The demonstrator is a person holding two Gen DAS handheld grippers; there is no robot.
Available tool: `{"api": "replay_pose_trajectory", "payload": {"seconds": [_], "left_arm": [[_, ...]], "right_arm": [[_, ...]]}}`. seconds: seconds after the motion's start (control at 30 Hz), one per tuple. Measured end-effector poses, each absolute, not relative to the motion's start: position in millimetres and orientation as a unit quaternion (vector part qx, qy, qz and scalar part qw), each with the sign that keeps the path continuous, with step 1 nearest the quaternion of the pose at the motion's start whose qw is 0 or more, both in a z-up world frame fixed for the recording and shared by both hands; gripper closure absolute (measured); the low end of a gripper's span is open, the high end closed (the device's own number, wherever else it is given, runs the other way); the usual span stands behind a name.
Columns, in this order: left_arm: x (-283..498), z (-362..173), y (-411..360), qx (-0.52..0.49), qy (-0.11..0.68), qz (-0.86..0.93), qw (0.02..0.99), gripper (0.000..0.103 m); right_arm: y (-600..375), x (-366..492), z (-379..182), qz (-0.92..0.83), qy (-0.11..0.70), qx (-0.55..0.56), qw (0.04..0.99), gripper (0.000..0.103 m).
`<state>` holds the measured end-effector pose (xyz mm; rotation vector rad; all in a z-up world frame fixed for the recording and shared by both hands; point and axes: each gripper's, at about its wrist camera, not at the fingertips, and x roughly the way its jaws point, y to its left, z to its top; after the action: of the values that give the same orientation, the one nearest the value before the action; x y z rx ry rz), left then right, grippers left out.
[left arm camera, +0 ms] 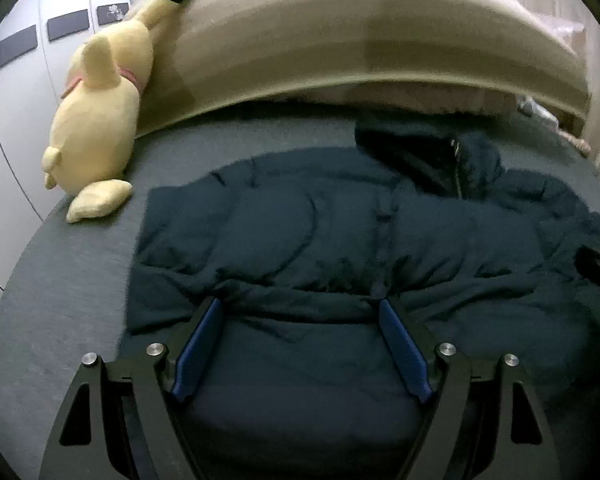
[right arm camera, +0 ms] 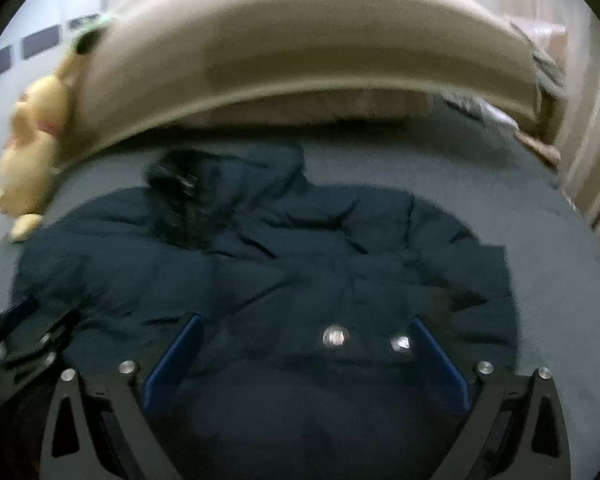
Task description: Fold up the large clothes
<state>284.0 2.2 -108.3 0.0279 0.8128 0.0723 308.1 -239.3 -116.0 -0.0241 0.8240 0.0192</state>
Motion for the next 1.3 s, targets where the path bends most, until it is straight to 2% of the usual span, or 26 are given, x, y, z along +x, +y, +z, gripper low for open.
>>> {"api": "replay_pose_trajectory", "payload": {"seconds": [0.17, 0.27, 0.33, 0.57, 0.77, 0.9, 0.93, 0.97, 1.0, 1.03, 1.07, 1.13, 1.27, 1.3], "left_arm": [[263, -86, 31, -0.007, 0.359, 0.052, 0.932, 0.022], [278, -109, 43, -0.001, 0.436, 0.05, 0.899, 0.022], [275, -107, 47, 0.014, 0.428, 0.043, 0.903, 0.021], [278, -74, 110, -0.097, 0.39, 0.008, 0.916, 0.021], [322, -99, 166, -0.239, 0.447, -0.03, 0.862, 0.021], [340, -117, 161, -0.258, 0.472, -0.056, 0.841, 0.021], [342, -118, 158, -0.256, 0.47, -0.061, 0.842, 0.022], [343, -117, 156, -0.254, 0.467, -0.067, 0.844, 0.05], [348, -119, 152, -0.25, 0.477, -0.077, 0.839, 0.077], [349, -116, 152, -0.245, 0.474, -0.072, 0.843, 0.082], [346, -109, 149, -0.235, 0.461, -0.075, 0.852, 0.089], [336, -99, 143, -0.213, 0.437, -0.082, 0.87, 0.092], [344, -130, 148, -0.218, 0.465, -0.058, 0.856, 0.09], [343, -129, 149, -0.224, 0.461, -0.055, 0.857, 0.084]], "right_arm": [[-239, 280, -125, 0.029, 0.414, -0.049, 0.908, 0.0], [-240, 288, -152, 0.038, 0.452, -0.06, 0.889, 0.0], [-247, 290, -148, 0.042, 0.459, -0.037, 0.887, 0.0], [-360, 285, -105, 0.029, 0.403, 0.139, 0.904, 0.0], [-457, 316, -150, 0.03, 0.442, 0.325, 0.836, 0.0], [-456, 333, -168, 0.068, 0.456, 0.336, 0.821, 0.0], [-453, 336, -166, 0.078, 0.455, 0.333, 0.822, 0.003], [-450, 341, -167, 0.089, 0.461, 0.331, 0.819, 0.036], [-444, 347, -168, 0.094, 0.48, 0.319, 0.812, 0.074], [-437, 349, -168, 0.094, 0.491, 0.308, 0.81, 0.088], [-430, 349, -161, 0.089, 0.487, 0.283, 0.821, 0.091], [-419, 345, -141, 0.096, 0.467, 0.254, 0.842, 0.093], [-423, 346, -175, 0.061, 0.494, 0.245, 0.832, 0.09], [-425, 344, -174, 0.063, 0.485, 0.256, 0.834, 0.087]]}}
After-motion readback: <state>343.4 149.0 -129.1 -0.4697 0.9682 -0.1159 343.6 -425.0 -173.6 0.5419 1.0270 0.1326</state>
